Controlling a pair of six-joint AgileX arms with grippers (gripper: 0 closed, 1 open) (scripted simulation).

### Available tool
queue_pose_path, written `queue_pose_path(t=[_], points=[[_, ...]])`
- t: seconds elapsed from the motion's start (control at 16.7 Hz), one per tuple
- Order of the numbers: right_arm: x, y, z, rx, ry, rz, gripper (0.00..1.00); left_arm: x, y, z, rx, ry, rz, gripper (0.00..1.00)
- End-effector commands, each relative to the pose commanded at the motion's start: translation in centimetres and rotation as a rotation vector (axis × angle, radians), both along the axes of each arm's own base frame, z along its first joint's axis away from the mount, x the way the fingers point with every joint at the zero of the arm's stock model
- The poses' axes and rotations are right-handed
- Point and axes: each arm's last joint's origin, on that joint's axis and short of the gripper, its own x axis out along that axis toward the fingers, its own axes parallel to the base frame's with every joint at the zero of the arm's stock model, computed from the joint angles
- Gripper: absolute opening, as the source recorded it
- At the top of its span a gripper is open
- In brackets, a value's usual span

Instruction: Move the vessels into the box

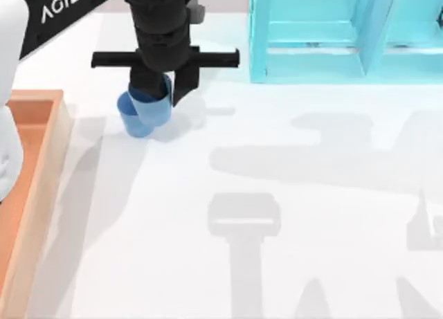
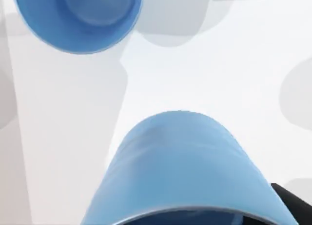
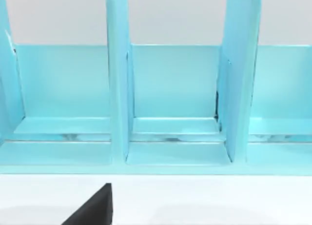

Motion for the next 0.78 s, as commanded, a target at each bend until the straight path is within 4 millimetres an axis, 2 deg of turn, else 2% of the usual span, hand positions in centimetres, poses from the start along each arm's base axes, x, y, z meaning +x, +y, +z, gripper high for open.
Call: queue_pose_path(t=[0.06,0.18,0.42,0.6,0.78], points=[[0.0,0.0,0.0,0.000,0.000,0.000,1.00,0.0,0.5,0.2,0.001,0.001,0.000,0.00],[0.0,0.0,0.0,0.000,0.000,0.000,1.00,-0.2,2.9,0.9,0.006,0.006,0.000,0.00],[0.0,0.0,0.0,0.000,0.000,0.000,1.00,-2.2,10.9,3.0,0.018,0.031,0.004,0.00],[0.0,0.0,0.0,0.000,0.000,0.000,1.00,-5.6,17.4,4.2,0.023,0.051,0.006,0.00],[0.0,0.0,0.0,0.000,0.000,0.000,1.00,-10.8,22.6,4.7,0.021,0.066,0.008,0.00]])
